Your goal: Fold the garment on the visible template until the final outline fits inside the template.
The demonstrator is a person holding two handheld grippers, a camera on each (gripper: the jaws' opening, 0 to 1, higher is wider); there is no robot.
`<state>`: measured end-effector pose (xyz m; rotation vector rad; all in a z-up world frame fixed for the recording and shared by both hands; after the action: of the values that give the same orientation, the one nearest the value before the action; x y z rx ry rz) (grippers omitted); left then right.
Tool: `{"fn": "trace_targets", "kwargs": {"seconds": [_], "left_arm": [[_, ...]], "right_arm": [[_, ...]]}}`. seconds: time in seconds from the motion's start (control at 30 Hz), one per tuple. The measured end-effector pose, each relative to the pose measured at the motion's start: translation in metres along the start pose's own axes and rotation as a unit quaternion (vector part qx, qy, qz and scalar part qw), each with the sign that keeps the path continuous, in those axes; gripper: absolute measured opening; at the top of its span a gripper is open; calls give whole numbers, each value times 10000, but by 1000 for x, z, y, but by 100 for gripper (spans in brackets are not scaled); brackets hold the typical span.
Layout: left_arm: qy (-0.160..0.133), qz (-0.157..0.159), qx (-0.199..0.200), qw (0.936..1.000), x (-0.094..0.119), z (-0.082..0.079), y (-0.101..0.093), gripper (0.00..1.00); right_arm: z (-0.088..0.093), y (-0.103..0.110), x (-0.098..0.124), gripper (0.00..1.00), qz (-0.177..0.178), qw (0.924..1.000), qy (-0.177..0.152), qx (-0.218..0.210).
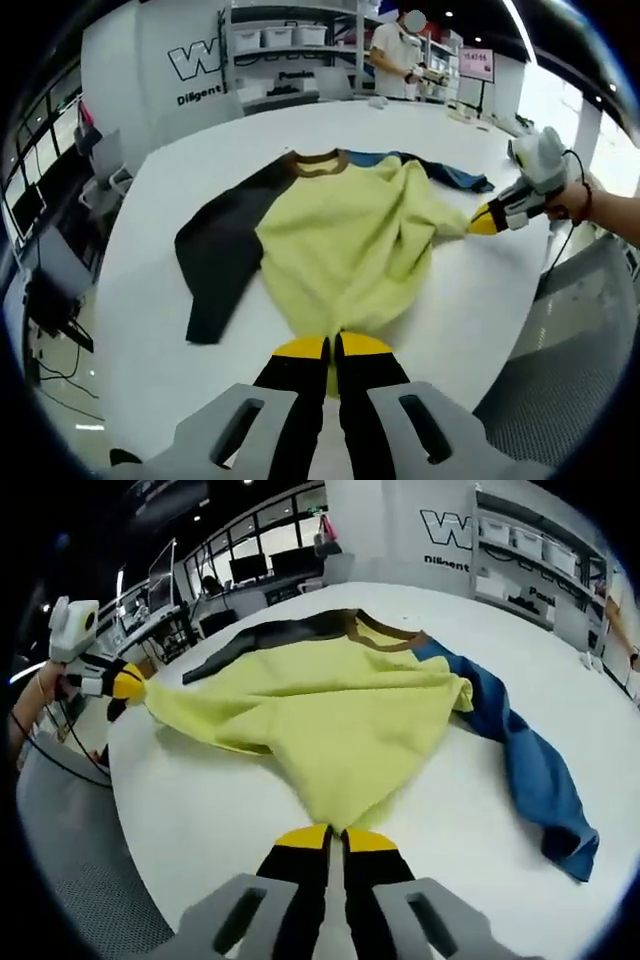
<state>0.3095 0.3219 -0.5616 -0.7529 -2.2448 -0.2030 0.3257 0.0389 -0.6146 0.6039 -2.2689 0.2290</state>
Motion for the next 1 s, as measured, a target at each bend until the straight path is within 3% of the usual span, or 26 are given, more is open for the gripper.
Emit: {"fn": "trace_targets", "kwargs": {"seconds": [0.2, 0.33, 0.57, 0.7, 1.0], "left_arm": [[-71, 55, 42, 10000, 5, -2, -3, 3], [-366, 208, 319, 9986, 11, -10, -5, 3], [-404, 87, 278, 9988, 10, -16, 4, 3], [-346, -73, 144, 9993, 3, -21, 13, 3], [-172, -446, 84, 9988, -17, -28, 39, 3]], "right_arm": [[-21, -1, 19, 0, -103, 9992, -373, -98], [-43, -6, 33, 0, -112, 9969, -735, -269], [-79, -28, 29, 0, 122, 9921, -1125, -532], [-77, -46, 7, 0, 423, 9937, -828, -625], [-62, -53, -32, 0, 474, 9970, -296, -539]]}}
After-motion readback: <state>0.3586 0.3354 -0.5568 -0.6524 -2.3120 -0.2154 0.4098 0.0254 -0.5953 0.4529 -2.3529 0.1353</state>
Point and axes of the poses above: the point that each gripper's makers call its tool centre point, and the gripper's own axes: x roughly backward along the fingers, y roughly to its left, z roughly out of its underside, the point moved 2 cm from there along x, roughly backward along the fingers, and after that the axes turned 7 degrees about z, right-handed, at the moved point
